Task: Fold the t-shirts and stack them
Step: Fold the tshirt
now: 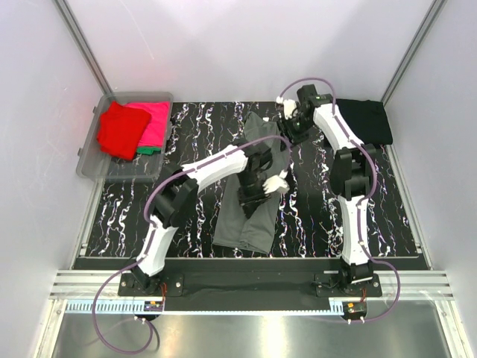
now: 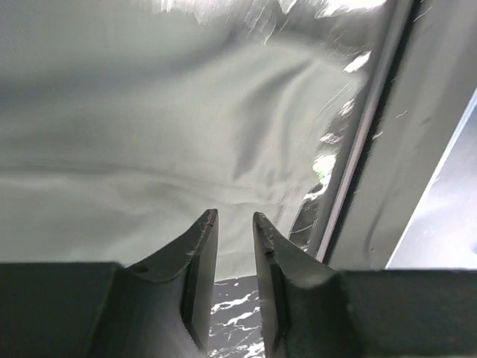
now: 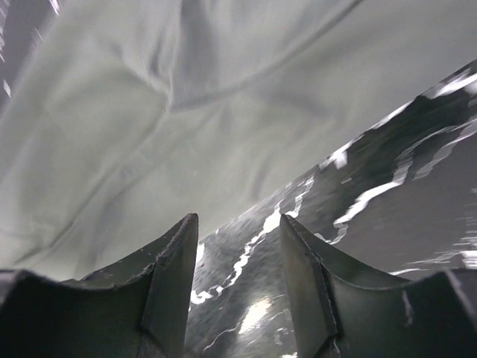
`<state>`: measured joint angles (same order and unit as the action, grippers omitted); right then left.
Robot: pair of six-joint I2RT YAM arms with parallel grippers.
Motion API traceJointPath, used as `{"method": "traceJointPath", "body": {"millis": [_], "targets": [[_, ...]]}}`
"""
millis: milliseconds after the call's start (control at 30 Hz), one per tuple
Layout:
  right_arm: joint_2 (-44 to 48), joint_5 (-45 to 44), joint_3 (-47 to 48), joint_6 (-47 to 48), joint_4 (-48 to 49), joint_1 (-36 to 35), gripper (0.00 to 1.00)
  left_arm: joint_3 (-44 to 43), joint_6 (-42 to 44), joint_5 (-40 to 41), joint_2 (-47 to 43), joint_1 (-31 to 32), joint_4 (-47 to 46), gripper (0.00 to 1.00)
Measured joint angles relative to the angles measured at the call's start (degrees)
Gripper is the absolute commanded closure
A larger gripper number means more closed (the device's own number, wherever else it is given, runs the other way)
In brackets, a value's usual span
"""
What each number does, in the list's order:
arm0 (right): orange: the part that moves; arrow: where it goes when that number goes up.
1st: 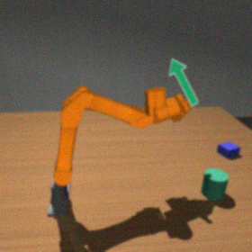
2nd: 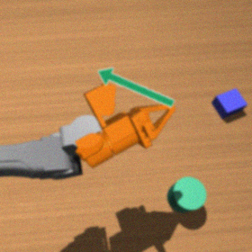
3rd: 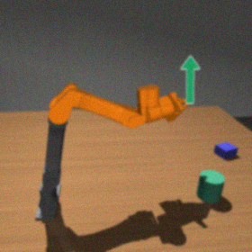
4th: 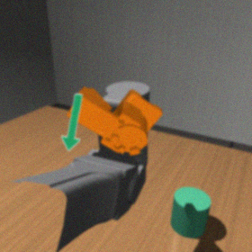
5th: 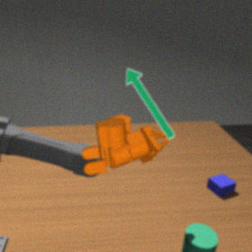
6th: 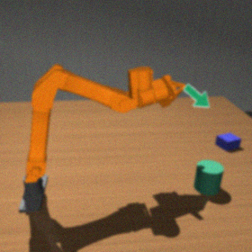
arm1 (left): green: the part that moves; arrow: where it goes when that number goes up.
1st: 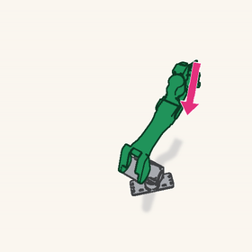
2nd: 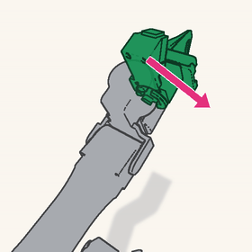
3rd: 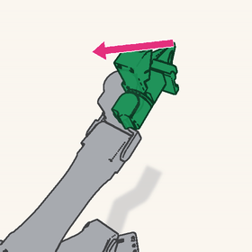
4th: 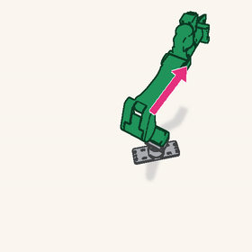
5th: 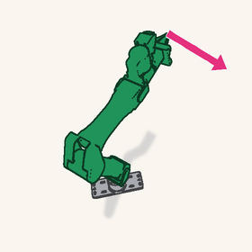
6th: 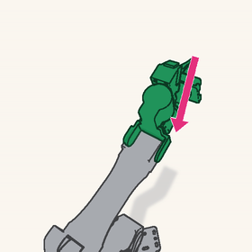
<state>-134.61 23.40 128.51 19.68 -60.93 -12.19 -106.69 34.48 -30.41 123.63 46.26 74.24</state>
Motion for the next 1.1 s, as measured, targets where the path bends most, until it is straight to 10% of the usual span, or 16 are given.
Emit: {"method": "traceJointPath", "body": {"millis": [467,1100], "targets": [[-9.49,-0.04,4.09,-0.79,0.04,-0.59,0.46,13.07,0.09,0.70,0.46,-2.32,-7.58,0.73],[-17.59,-7.17,16.02,-1.44,1.95,-3.65,0.47,-0.42,-2.54,-2.80,9.55,-2.38,-5.86,0.72]]}}
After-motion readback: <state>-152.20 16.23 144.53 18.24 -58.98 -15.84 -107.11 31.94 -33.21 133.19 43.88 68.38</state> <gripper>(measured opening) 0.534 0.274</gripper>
